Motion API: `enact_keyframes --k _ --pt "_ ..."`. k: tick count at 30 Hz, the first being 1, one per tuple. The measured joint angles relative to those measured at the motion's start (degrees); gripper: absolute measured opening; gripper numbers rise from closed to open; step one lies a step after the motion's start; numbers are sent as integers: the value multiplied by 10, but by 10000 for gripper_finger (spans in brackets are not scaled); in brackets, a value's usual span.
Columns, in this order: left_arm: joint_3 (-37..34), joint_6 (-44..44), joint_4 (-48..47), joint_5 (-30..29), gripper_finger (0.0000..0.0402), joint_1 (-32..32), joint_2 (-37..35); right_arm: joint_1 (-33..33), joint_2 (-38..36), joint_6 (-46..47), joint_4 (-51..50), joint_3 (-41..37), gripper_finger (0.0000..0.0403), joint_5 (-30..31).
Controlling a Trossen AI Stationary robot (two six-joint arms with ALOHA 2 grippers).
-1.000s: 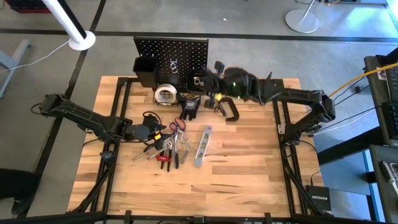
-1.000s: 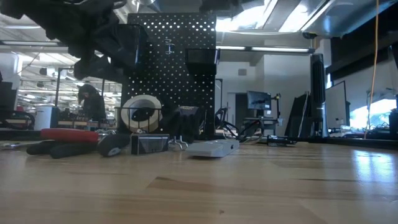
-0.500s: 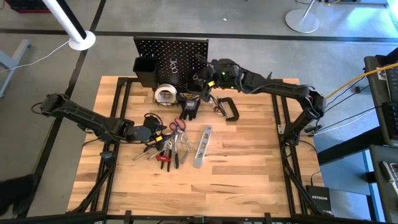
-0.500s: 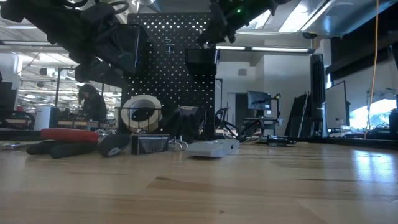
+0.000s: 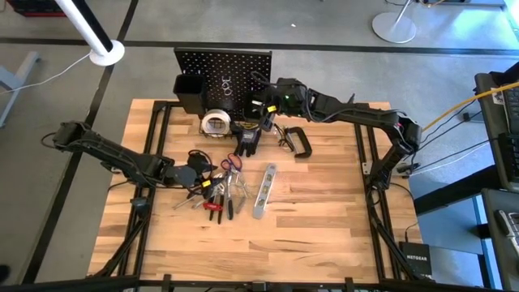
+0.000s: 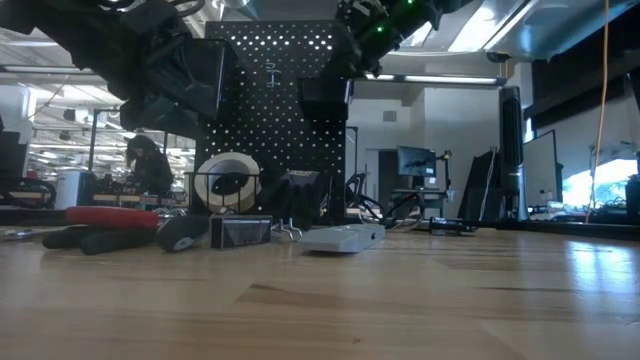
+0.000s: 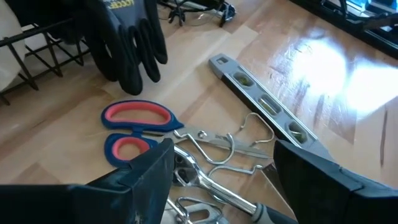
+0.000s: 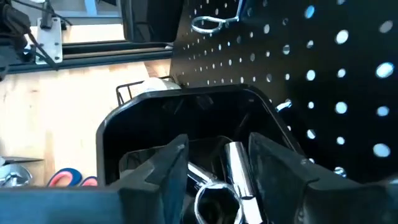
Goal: Hang tools onto peg board
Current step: Put the extension bar into the right black bin on the pegboard, then put the leveler into the right black bin on the pegboard
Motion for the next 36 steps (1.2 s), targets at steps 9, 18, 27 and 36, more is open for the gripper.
enact_keyframes --k 9,18,27,36 --pt "0 0 -1 0 260 -1 0 47 -2 -20 -143 118 226 -7" --pt "0 0 -1 0 260 -1 0 141 -3 -35 -255 195 227 -7" --pt "0 0 0 0 260 -1 0 226 46 -47 -306 195 227 -38" --pt "0 -1 0 0 260 -2 0 265 143 -64 -339 195 227 -63"
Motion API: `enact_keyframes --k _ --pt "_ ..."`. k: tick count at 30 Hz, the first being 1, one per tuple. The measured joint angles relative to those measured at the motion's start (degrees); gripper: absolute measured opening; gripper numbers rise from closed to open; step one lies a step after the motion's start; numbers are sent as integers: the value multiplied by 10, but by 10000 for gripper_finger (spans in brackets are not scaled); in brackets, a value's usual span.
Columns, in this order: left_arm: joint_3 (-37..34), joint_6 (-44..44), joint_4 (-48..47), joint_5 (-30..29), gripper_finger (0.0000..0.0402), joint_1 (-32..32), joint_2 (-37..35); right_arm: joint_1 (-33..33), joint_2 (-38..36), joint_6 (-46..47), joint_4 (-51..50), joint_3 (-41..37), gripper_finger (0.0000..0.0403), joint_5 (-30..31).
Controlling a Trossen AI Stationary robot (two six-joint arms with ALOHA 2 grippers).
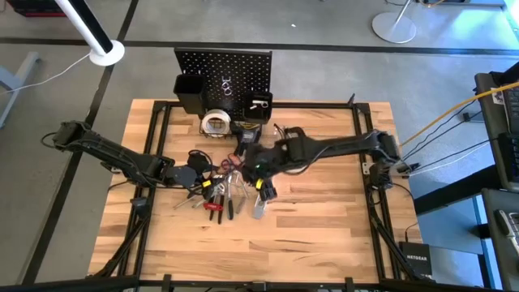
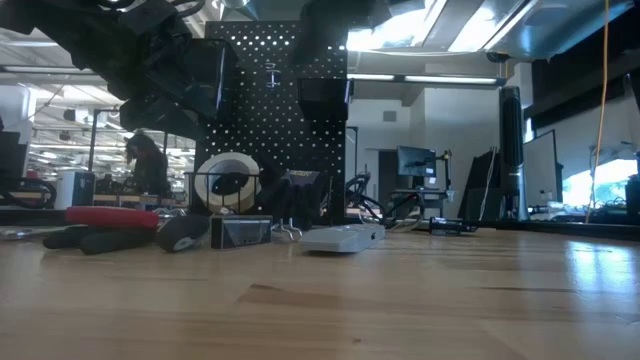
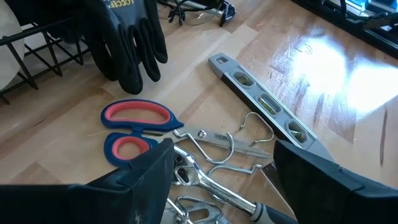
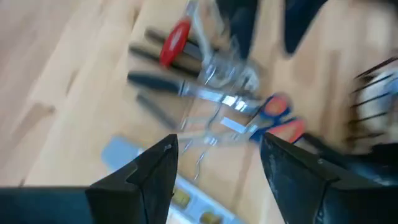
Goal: Hang tools onto peg board
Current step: Put the leveler into the right black bin on the pegboard
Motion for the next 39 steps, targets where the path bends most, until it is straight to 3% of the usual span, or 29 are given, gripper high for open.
enact_keyframes --k 9,39 --pt "0 -1 0 0 260 -4 0 6 82 1 -29 -1 227 -5" --pt "0 3 -1 0 260 -3 0 15 209 -101 127 0 224 -100"
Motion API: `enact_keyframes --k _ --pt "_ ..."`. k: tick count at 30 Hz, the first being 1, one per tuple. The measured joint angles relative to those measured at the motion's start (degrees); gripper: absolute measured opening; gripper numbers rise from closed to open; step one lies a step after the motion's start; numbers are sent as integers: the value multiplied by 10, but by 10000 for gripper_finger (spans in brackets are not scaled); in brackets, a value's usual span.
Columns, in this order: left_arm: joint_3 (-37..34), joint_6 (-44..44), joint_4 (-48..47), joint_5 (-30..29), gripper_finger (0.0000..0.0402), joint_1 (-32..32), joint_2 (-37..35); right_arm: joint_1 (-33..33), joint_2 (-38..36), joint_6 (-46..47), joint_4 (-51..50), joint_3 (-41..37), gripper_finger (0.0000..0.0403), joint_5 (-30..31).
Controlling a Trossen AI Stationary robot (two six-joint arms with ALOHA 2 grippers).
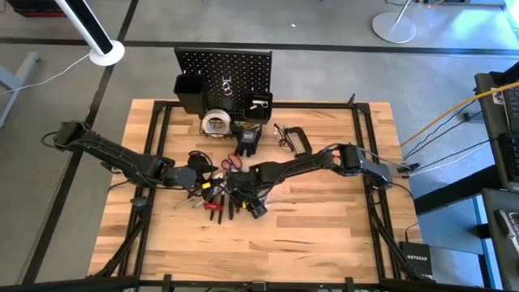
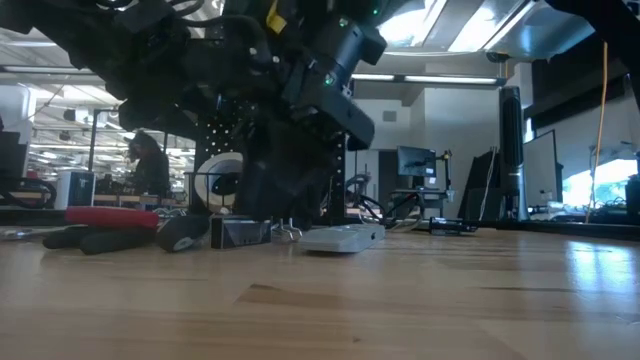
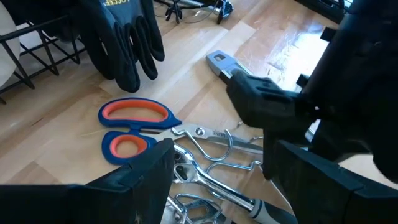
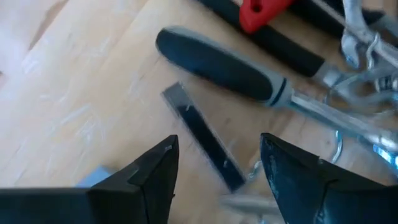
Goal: Hang tools onto peg board
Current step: Put the leveler into the right black bin on the pegboard
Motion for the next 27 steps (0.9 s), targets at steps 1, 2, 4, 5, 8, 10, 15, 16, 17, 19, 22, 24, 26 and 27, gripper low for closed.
enact_keyframes --k 1,2,4,5,8,10,15,16,17,19,22,24,26,27 --pt "0 0 0 0 260 0 0 0 2 0 3 0 220 -5" --pt "0 0 0 0 260 0 0 0 3 0 2 0 215 -10" --pt "0 0 -1 0 260 0 0 -3 9 0 10 0 200 -20" --pt "0 0 1 0 260 0 0 -3 11 0 8 0 191 -26" --pt "0 0 0 0 260 0 0 -7 16 1 11 0 162 -38" --pt "0 0 -1 0 260 0 0 -11 17 2 7 0 142 -40" --pt "0 0 0 0 260 0 0 -10 17 8 7 0 88 -29" --pt "0 0 -1 0 260 0 0 -10 17 8 5 0 78 -29" --pt "0 0 -1 0 260 0 0 -10 17 8 4 0 68 -27" --pt "0 0 -1 0 260 0 0 -9 15 8 3 0 54 -21" --pt "0 0 2 0 260 0 0 -8 2 10 -9 -1 52 -3" --pt "0 0 2 0 260 0 0 -8 -14 12 -15 -1 53 4" --pt "0 0 3 0 260 0 0 -6 -34 15 -24 -1 57 16" --pt "0 0 2 0 260 0 0 -6 -44 15 -30 -1 59 29"
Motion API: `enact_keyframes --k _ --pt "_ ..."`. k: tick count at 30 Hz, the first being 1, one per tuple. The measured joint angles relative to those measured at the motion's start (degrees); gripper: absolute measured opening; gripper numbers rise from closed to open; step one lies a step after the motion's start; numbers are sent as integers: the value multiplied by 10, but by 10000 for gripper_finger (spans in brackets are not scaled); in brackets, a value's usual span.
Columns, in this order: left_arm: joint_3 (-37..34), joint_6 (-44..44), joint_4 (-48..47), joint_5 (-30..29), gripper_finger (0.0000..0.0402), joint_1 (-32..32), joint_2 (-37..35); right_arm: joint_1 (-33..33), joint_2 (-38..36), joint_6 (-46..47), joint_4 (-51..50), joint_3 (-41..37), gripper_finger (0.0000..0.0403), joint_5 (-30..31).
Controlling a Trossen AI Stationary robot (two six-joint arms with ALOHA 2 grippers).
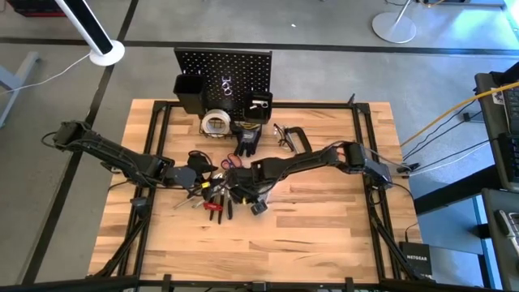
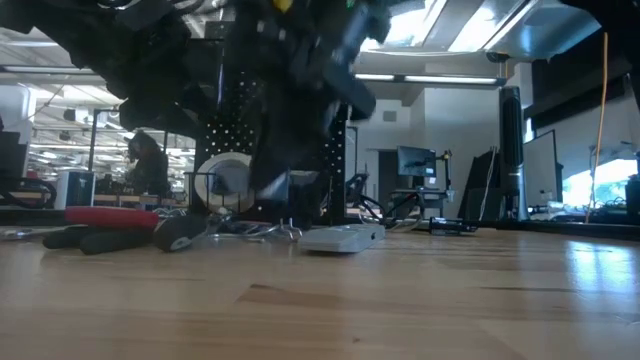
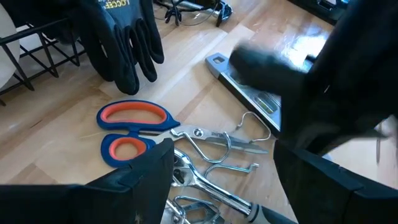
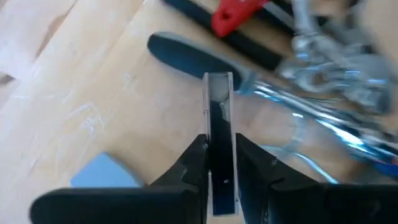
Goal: Hang tools onto peg board
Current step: Put the leveler into the right black bin on the pegboard
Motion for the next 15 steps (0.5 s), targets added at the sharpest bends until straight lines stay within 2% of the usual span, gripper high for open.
enact_keyframes --k 15 --pt "0 0 -2 0 260 0 0 -1 -172 13 -125 0 55 139"
